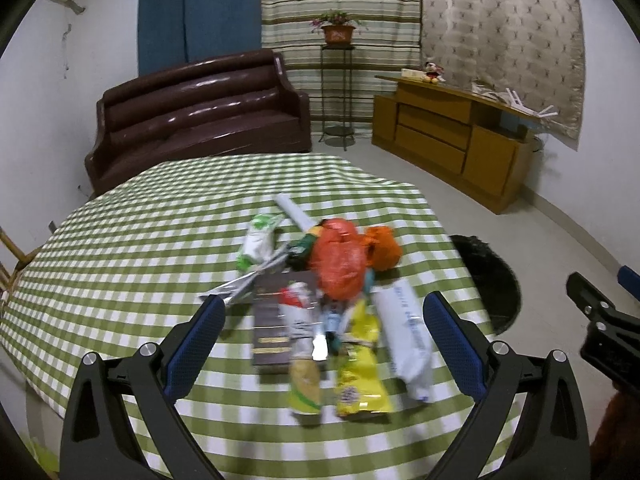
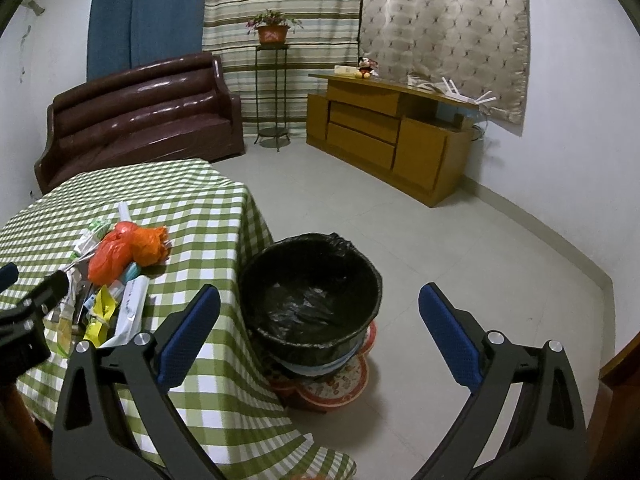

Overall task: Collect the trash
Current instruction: 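Grasp the white paper packet with the right gripper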

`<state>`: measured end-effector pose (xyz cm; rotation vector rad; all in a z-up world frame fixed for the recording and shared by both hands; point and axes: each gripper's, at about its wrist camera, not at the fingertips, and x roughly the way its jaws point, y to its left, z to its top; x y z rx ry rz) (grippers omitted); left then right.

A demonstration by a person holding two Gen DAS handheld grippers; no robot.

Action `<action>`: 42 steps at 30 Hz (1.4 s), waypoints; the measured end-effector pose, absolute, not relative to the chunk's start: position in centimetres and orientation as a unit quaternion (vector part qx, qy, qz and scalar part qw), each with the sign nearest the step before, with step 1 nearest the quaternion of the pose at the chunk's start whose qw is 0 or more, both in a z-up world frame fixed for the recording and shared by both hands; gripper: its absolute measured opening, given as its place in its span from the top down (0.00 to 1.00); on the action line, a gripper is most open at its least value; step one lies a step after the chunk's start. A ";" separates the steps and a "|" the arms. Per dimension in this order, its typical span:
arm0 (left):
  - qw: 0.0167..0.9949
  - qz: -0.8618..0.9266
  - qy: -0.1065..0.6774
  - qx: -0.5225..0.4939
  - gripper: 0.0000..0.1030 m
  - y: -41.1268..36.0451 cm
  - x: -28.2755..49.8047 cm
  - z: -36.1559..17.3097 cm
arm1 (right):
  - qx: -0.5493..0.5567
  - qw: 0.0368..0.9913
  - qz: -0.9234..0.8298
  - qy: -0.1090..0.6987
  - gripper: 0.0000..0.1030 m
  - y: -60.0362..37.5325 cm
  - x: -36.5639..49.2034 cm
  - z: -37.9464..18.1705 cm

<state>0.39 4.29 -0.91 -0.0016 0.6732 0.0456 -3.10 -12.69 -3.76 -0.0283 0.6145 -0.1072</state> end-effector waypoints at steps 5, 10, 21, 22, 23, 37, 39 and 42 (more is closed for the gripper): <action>0.942 0.039 0.333 0.007 0.07 6.9 0.1 -1.3 | -0.016 0.947 -0.033 0.319 0.18 -10.6 -2.3 -4.7; 0.938 0.053 0.342 0.016 0.10 9.4 -0.4 -2.0 | -0.014 0.943 -0.003 0.333 0.24 -8.3 -1.4 -5.3; 0.926 0.067 0.371 0.004 0.29 13.8 -1.4 -3.4 | -0.040 0.930 0.065 0.359 0.36 -1.3 0.1 -6.6; 0.926 0.067 0.373 0.001 0.29 14.0 -1.4 -3.4 | -0.040 0.928 0.071 0.364 0.39 -0.8 0.3 -6.9; 0.925 0.068 0.374 -0.002 0.29 14.1 -1.4 -3.5 | -0.041 0.925 0.072 0.370 0.41 -0.6 0.5 -7.2; 0.922 0.056 0.382 -0.020 0.26 14.8 -1.0 -3.9 | -0.039 0.902 0.099 0.418 0.74 0.4 1.1 -10.2; 0.923 0.053 0.381 -0.018 0.26 14.5 -1.0 -3.8 | -0.040 0.902 0.101 0.417 0.76 0.4 1.0 -10.2; 0.923 0.050 0.381 -0.017 0.26 13.8 -0.8 -3.7 | -0.033 0.902 0.105 0.417 0.77 -0.1 0.7 -10.0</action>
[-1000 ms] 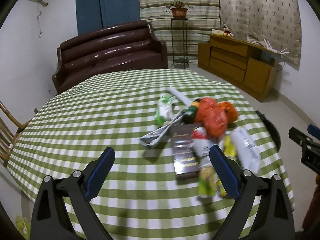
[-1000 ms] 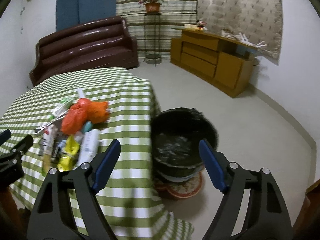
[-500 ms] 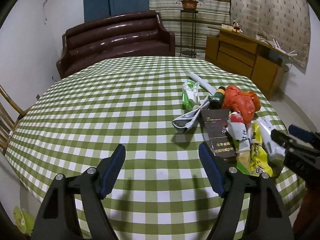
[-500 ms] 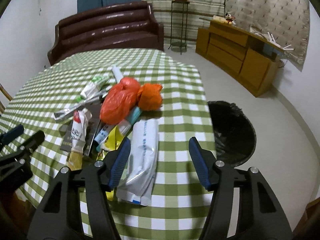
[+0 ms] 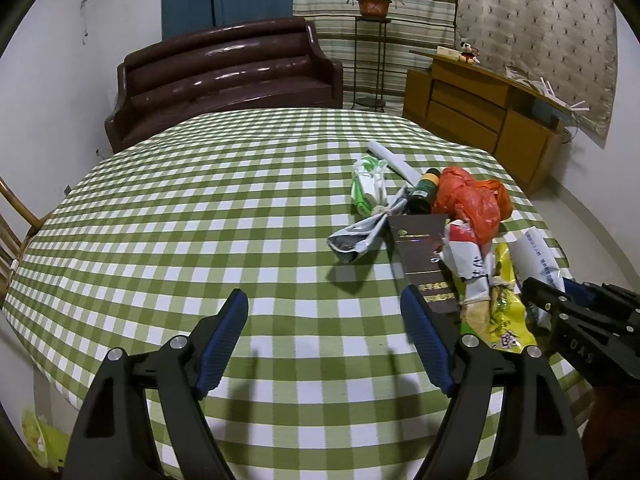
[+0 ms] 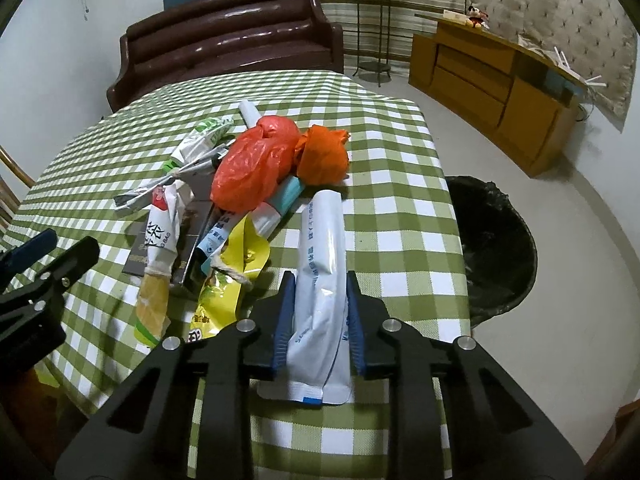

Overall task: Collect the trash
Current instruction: 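Grasp the white paper packet with the right gripper, then carry the white packet to the black bin with the right gripper while the left gripper grasps a drink bottle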

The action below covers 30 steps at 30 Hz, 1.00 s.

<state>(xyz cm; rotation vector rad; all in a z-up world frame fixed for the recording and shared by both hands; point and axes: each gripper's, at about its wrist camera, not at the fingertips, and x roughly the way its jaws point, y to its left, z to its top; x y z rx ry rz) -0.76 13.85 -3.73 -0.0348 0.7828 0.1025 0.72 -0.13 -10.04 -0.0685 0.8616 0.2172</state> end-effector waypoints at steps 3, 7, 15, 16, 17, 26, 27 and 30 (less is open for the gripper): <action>0.923 0.045 0.381 -0.015 0.26 13.0 -0.6 -3.6 | -0.029 0.905 0.104 0.412 0.77 -0.8 0.5 -9.7; 0.924 0.037 0.380 -0.019 0.26 11.7 -0.4 -3.3 | -0.025 0.910 0.098 0.403 0.77 -2.3 0.1 -9.0; 0.925 0.026 0.379 -0.002 0.29 8.4 0.3 -3.3 | -0.015 0.918 0.086 0.388 0.77 -5.6 -0.5 -8.0; 0.923 0.026 0.383 0.000 0.32 8.1 0.4 -3.5 | -0.011 0.918 0.085 0.387 0.77 -6.0 -0.6 -7.9; 0.922 0.024 0.387 0.000 0.34 7.8 0.6 -3.7 | -0.009 0.918 0.085 0.386 0.77 -6.3 -0.6 -7.9; 0.916 0.019 0.401 0.004 0.67 6.2 1.2 -4.8 | 0.009 0.919 0.093 0.384 0.77 -7.6 -0.7 -7.8; 0.917 0.015 0.399 0.001 0.72 6.2 1.1 -4.8 | 0.010 0.918 0.093 0.384 0.77 -7.7 -0.7 -7.9; 0.918 0.019 0.396 0.013 0.82 5.8 1.1 -4.8 | 0.014 0.917 0.096 0.387 0.77 -7.8 -0.7 -8.1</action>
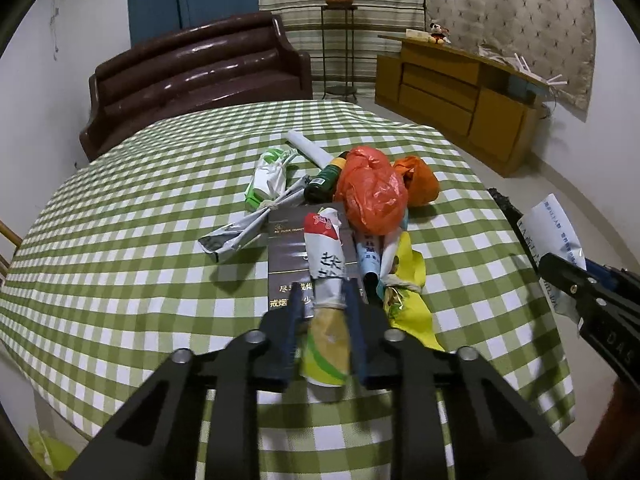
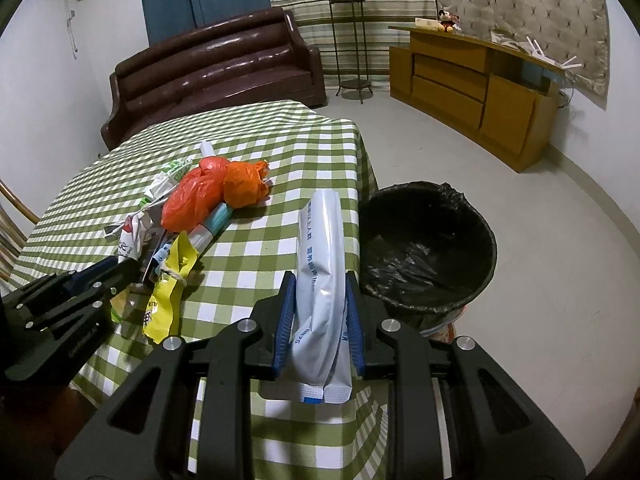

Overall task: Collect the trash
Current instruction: 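Carry the white packet to the black bin with the right gripper while the left gripper grasps a drink bottle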

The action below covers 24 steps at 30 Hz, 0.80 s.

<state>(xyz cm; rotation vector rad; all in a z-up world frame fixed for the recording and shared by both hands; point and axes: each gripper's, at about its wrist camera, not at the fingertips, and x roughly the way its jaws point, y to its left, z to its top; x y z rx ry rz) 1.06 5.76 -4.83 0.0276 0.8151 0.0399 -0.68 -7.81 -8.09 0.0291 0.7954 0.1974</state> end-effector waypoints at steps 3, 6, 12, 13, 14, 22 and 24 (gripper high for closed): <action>0.919 0.016 0.394 0.017 0.83 5.5 1.0 -4.8 | 0.015 0.917 0.097 0.387 0.77 -8.0 -0.6 -8.2; 0.922 0.015 0.386 0.018 0.83 5.4 0.6 -4.5 | 0.014 0.918 0.095 0.385 0.77 -8.0 -0.6 -8.2; 0.932 0.010 0.363 0.010 0.84 5.3 0.1 -2.8 | 0.013 0.922 0.087 0.376 0.77 -8.5 -0.5 -7.8; 0.934 0.009 0.357 0.007 0.84 5.2 0.2 -2.4 | 0.012 0.924 0.085 0.374 0.77 -8.6 -0.5 -7.7; 0.935 0.005 0.355 0.005 0.84 5.3 0.2 -2.2 | 0.010 0.925 0.081 0.371 0.77 -8.8 -0.4 -7.6; 0.941 -0.037 0.337 -0.005 0.84 2.8 2.5 -0.5 | 0.011 0.938 0.043 0.344 0.77 -11.4 0.8 -6.0; 0.943 -0.052 0.330 -0.008 0.84 1.8 3.3 -0.3 | 0.010 0.941 0.034 0.335 0.77 -12.0 1.2 -5.5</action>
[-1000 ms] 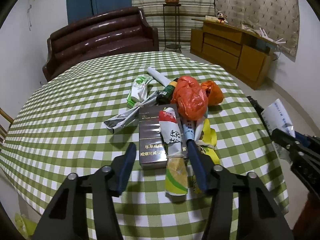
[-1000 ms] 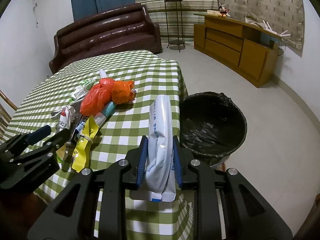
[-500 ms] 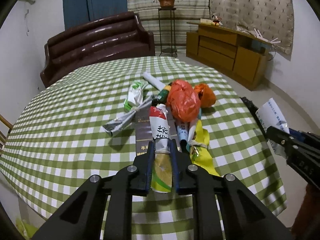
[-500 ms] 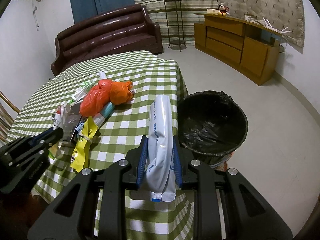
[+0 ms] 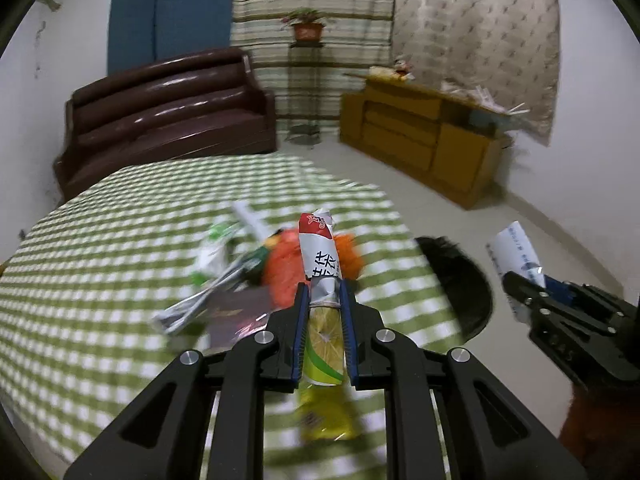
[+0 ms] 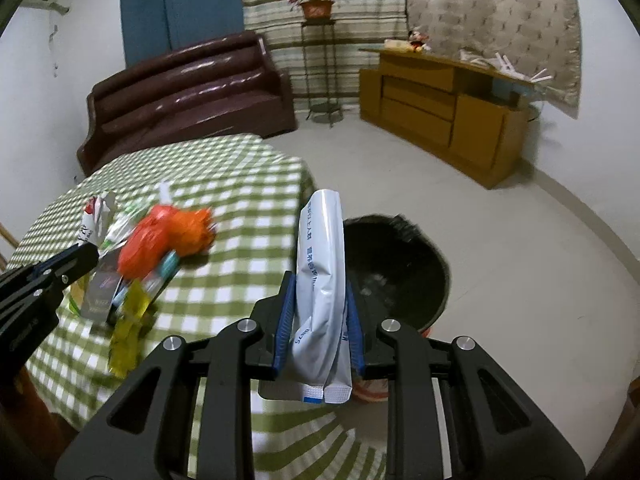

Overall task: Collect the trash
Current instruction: 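Carry the white packet to the black bin with the right gripper while the left gripper grasps a drink bottle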

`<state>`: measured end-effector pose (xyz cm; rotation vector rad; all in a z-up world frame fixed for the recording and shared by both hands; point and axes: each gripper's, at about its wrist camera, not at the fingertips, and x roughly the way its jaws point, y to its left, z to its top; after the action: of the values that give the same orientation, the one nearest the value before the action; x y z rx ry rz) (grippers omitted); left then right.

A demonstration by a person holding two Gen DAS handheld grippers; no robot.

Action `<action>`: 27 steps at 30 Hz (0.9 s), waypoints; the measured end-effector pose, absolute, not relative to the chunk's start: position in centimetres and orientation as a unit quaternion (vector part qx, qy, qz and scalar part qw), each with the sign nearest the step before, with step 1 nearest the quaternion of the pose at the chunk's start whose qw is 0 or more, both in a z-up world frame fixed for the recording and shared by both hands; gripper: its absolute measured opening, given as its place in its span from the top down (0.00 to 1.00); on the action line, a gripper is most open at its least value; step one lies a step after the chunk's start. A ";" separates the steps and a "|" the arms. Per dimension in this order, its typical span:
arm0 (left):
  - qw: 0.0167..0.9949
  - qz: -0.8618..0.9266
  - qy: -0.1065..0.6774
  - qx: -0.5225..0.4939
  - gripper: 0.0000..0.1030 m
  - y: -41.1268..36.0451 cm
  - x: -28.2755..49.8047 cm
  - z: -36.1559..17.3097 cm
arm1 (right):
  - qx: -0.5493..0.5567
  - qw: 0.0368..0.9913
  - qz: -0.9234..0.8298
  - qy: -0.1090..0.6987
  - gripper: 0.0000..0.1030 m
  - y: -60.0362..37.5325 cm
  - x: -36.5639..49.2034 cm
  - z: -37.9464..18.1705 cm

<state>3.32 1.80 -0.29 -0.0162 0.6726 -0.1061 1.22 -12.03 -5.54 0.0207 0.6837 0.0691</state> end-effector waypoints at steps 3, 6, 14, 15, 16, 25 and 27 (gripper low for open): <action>0.942 -0.069 0.327 -0.003 0.84 -0.2 5.2 -0.2 | 0.007 0.946 0.020 0.324 0.77 -13.0 2.0 -5.1; 0.943 -0.076 0.324 0.004 0.84 -2.0 6.6 -0.3 | 0.008 0.947 0.008 0.321 0.77 -14.1 3.0 -5.2; 0.938 -0.079 0.337 0.022 0.84 -5.9 11.2 -1.4 | 0.015 0.944 -0.013 0.329 0.77 -16.8 6.5 -6.4; 0.937 -0.081 0.340 0.023 0.84 -6.3 11.7 -1.5 | 0.015 0.944 -0.014 0.330 0.77 -17.0 6.8 -6.5; 0.935 -0.082 0.344 0.024 0.84 -6.9 12.2 -1.8 | 0.017 0.943 -0.015 0.332 0.77 -17.3 7.2 -6.7; 0.926 -0.084 0.365 0.036 0.83 -9.8 15.3 -3.2 | 0.025 0.937 -0.016 0.349 0.77 -18.7 10.2 -8.6; 0.926 -0.083 0.366 0.039 0.83 -10.0 15.7 -3.4 | 0.023 0.936 -0.016 0.351 0.77 -19.0 10.8 -8.9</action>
<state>15.68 -10.04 -3.39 0.0807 0.7514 -0.1701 10.79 -18.97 -8.89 0.0471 0.7166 -0.0333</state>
